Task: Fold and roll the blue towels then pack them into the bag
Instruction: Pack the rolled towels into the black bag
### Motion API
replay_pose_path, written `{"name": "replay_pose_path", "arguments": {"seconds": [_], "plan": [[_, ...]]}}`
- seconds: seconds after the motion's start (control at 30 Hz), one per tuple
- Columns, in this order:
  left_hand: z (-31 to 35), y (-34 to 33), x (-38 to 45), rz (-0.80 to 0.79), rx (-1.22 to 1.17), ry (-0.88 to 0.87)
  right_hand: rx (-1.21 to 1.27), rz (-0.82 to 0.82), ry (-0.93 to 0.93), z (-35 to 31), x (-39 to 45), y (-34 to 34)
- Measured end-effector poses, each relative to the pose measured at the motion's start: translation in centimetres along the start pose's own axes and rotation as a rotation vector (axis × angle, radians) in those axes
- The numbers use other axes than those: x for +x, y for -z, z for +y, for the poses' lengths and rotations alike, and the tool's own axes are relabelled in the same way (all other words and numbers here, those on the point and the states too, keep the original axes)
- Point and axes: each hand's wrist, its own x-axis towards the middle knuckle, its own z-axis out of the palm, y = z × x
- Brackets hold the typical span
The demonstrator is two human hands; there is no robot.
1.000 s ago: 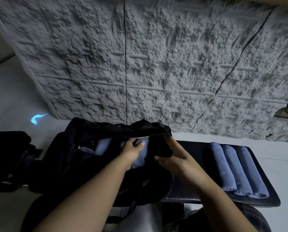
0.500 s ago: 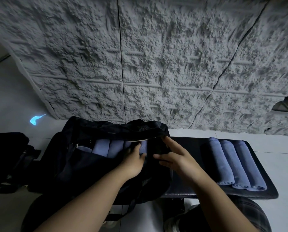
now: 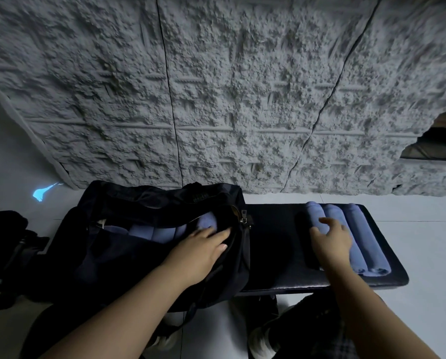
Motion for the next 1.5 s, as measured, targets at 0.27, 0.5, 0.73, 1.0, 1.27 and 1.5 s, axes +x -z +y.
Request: {"name": "replay_pose_path", "arguments": {"seconds": [0.27, 0.5, 0.73, 1.0, 1.27, 1.5], "plan": [[0.0, 1.1, 0.6, -0.180, 0.057, -0.025, -0.527, -0.223, -0.086, 5.0, 4.4, 1.0], [-0.3, 1.5, 0.8, -0.205, -0.036, 0.020, -0.593, -0.290, -0.157, 4.9, 4.9, 1.5], [-0.7, 1.6, 0.7, -0.194, -0.054, 0.051, -0.710, -0.347, -0.176, 4.3, 6.1, 0.6], [-0.7, 1.8, 0.8, -0.171, -0.059, 0.057, -0.721, -0.405, -0.092, 2.8, 3.5, -0.3], [-0.5, 2.4, 0.8, -0.162, -0.041, 0.065, -0.703, -0.558, 0.055, 2.4, 0.9, -1.8], [-0.4, 2.5, 0.5, -0.175, -0.046, 0.069, -0.592, -0.642, 0.019, 2.5, 1.8, -1.4]]}}
